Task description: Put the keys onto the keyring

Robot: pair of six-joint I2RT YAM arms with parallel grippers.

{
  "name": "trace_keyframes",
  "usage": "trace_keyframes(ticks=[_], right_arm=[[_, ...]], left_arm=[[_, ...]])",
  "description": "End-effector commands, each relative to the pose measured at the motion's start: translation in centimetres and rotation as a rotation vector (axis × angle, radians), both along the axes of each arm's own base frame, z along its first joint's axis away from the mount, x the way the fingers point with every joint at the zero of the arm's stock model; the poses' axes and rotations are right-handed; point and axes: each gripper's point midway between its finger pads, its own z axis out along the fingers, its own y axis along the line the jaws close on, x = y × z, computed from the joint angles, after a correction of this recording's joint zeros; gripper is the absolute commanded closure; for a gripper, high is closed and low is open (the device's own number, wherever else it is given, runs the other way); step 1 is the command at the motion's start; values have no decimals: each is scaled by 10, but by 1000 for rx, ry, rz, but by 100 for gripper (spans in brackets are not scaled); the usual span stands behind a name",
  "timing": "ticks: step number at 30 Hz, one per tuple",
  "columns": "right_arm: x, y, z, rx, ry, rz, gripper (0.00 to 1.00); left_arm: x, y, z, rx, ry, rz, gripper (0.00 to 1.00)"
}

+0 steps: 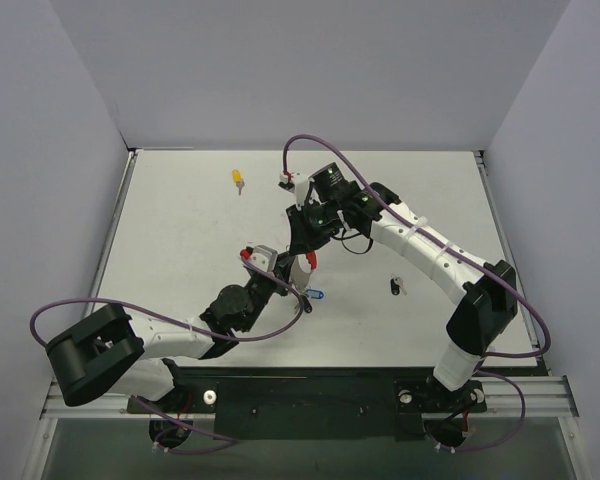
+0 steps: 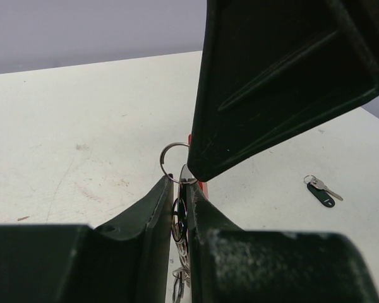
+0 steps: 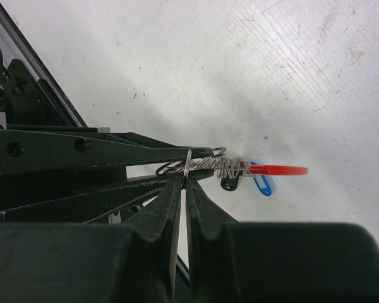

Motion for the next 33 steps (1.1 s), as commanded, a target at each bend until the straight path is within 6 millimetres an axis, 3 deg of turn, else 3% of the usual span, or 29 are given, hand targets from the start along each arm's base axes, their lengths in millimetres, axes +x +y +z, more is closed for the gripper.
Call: trace_keyframes(ticks=[1,3,8,19,24,26,29,31,33], right_arm=[[2,-9,7,-11,-23,-29,93],[3,-9,6,-13,-22,-32,87],[4,-7,6,-11,-18,-34,85],[-1,-3,2,0,3,-10,100],[-4,-4,6,10,-19,47,100],[-5,-6,10,10,-44,93,100],[-6,-17,16,-6,-94,175,100],[-6,-25,20,-2,-109,200,100],[-7,-31,24,6,-124,230,100]], left_arm=[[-1,1,33,-108,-65,-10,88],[-2,0,32,-105,-63,-14,88],[-3,-1,33,-109,-62,-22,88],[-3,-2,33,-112,-64,-28,88],[-6,-2,37,-123,-71,-39,85],[-11,-3,43,-137,-80,-69,79],[-20,-7,52,-146,-89,-131,50],[-28,-8,60,-150,-97,-176,40],[-37,-8,66,-148,-96,-227,37]])
